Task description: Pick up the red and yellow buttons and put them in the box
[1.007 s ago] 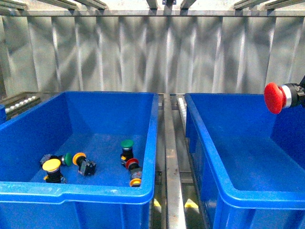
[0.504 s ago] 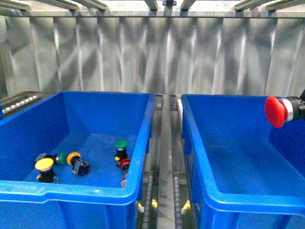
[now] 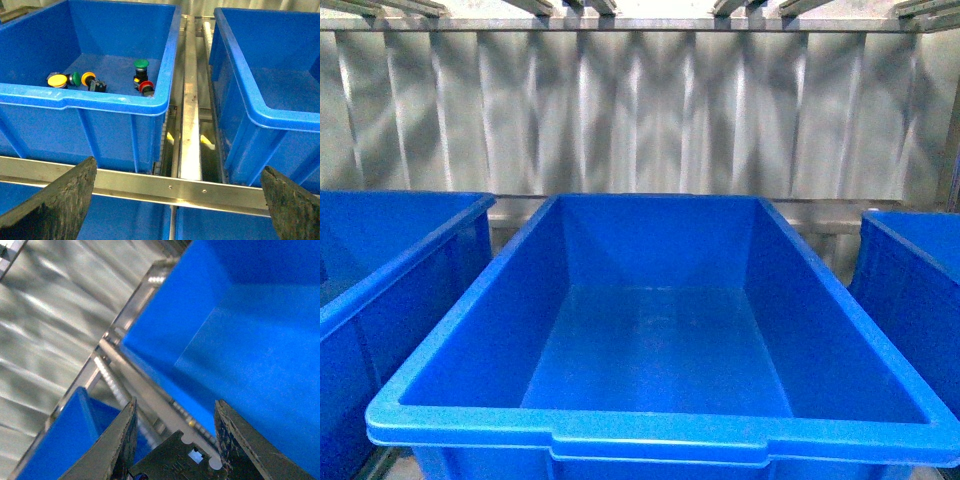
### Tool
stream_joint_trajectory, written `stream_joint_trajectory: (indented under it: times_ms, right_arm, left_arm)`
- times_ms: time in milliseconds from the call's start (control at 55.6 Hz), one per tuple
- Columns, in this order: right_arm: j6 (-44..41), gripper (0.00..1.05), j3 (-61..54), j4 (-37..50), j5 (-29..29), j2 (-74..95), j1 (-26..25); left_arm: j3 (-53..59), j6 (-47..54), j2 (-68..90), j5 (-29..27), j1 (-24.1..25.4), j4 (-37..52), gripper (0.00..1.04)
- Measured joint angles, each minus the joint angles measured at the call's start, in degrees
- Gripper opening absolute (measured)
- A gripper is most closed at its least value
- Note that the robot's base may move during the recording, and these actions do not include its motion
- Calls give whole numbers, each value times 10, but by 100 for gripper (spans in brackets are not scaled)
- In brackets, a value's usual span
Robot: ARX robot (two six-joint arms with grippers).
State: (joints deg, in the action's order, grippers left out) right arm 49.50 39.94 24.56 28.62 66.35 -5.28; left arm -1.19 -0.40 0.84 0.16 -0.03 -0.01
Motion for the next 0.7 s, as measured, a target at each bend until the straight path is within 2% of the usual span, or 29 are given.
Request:
stream_joint_trajectory:
  times_ms: [108, 342, 702]
  right_arm:
    - [-54, 39, 41, 16, -27, 31, -32]
    - [-152, 39, 123, 31, -46, 137, -91]
    - [-266, 39, 316, -26, -68, 341, -168]
  left_arm:
    - [0, 0, 0, 0, 0, 0, 97]
    - [0, 0, 0, -1, 0, 0, 97]
    - [0, 0, 0, -1, 0, 0, 97]
